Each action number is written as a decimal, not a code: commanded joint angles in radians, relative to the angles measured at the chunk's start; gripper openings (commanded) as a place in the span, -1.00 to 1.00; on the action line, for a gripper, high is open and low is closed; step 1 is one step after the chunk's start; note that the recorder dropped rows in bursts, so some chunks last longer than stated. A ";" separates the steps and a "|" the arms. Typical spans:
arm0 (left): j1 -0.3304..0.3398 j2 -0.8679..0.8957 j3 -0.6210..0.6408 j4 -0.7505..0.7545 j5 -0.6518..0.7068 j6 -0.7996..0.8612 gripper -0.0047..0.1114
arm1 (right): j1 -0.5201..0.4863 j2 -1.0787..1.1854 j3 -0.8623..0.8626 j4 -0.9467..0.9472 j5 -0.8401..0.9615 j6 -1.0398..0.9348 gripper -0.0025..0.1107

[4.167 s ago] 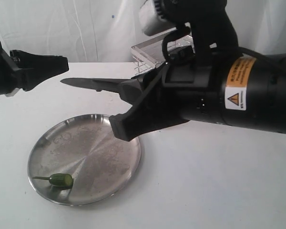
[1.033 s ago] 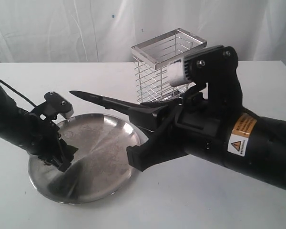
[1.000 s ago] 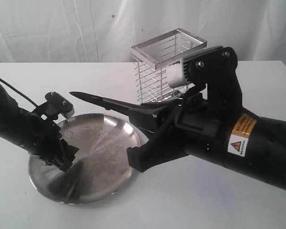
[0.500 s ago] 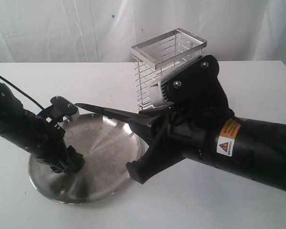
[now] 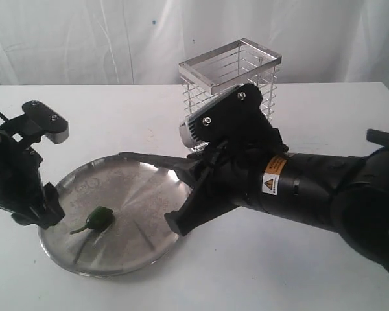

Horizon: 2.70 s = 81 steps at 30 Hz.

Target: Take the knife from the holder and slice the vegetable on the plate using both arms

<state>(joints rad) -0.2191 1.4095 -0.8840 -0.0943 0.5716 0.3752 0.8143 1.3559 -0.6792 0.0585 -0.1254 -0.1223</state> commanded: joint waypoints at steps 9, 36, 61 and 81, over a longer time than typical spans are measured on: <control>-0.002 -0.037 0.000 0.094 0.088 -0.159 0.15 | 0.118 0.066 0.044 -0.007 -0.165 -0.040 -0.96; -0.002 -0.037 0.000 -0.042 0.020 -0.178 0.15 | 0.132 0.172 0.192 -0.139 -0.460 0.064 -0.96; -0.002 -0.037 0.000 -0.042 0.001 -0.170 0.15 | 0.132 0.253 0.192 -0.104 -0.499 0.039 -0.96; -0.002 -0.037 0.011 -0.042 -0.008 -0.170 0.15 | 0.132 0.251 0.192 -0.005 -0.583 -0.029 -0.96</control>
<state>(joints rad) -0.2191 1.3832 -0.8840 -0.1230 0.5622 0.2036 0.9431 1.6101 -0.4878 0.0493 -0.6676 -0.1607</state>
